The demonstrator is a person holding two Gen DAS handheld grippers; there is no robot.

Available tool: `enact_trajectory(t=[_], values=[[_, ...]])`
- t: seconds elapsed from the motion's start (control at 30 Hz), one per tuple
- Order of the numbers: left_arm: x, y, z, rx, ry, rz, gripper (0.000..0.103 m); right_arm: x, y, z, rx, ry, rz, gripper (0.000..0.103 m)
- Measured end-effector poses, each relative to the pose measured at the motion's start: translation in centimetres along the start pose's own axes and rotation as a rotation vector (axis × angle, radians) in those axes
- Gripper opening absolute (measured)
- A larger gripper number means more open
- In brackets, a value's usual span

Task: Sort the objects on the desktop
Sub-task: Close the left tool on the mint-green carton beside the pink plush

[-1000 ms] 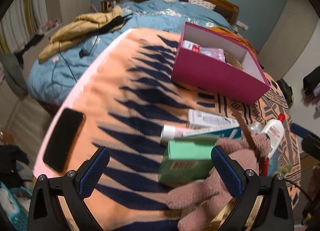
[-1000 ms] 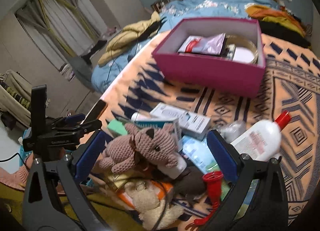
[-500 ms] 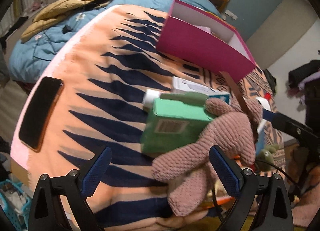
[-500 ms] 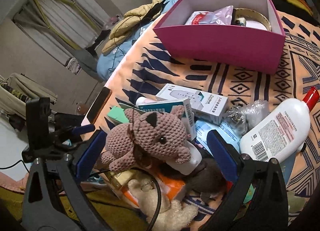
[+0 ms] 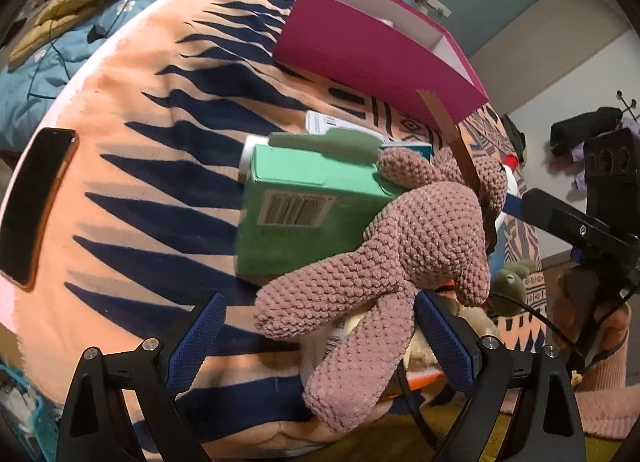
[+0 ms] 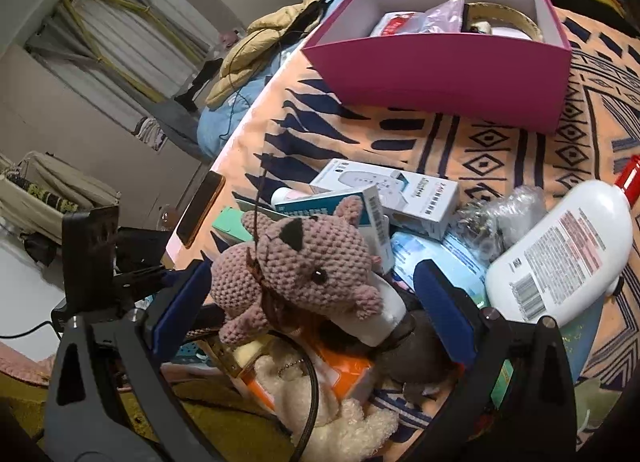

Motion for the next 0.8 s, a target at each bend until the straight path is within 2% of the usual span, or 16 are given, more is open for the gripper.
enact_trajectory(t=[0.27, 0.37, 0.5, 0.53, 0.6, 0.67, 0.7, 0.8], values=[[0.6, -0.5, 0.0, 0.026, 0.035, -0.028, 0.095, 0.2, -0.6, 0.2, 0.008, 0.022, 0.006, 0.102], [0.8, 0.0, 0.5, 0.007, 0.033, -0.026, 0.095, 0.0, -0.1, 0.4, -0.004, 0.022, -0.001, 0.101], [1.2, 1.9, 2.1, -0.068, 0.000, -0.004, 0.095, 0.7, 1.1, 1.7, -0.044, 0.055, -0.012, 0.093], [1.5, 2.1, 2.5, -0.076, -0.001, 0.001, 0.095, 1.1, 1.5, 2.2, -0.058, 0.072, -0.015, 0.088], [1.9, 2.4, 3.4, -0.091, -0.001, 0.011, 0.095, 2.5, 1.6, 3.3, -0.069, 0.149, -0.017, 0.084], [2.4, 2.6, 4.3, -0.106, -0.002, 0.022, 0.095, 3.5, 0.8, 4.0, -0.055, 0.201, -0.030, 0.075], [2.7, 2.5, 4.6, -0.107, -0.003, 0.029, 0.095, 3.9, 0.2, 4.1, -0.038, 0.222, -0.031, 0.066], [3.2, 1.6, 5.5, -0.099, -0.004, 0.045, 0.095, 3.9, -2.1, 4.2, 0.017, 0.253, -0.061, 0.065]])
Point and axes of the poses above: each gripper's, at about its wrist camera, not at the fingertips, and y roughly against the way its jaws point, x to its left, z to its top, the point moved 9 cm from there along -y, roughly the way its jaws point, and after that the axes turned 9 degrees about y, right-handed, at the moved point
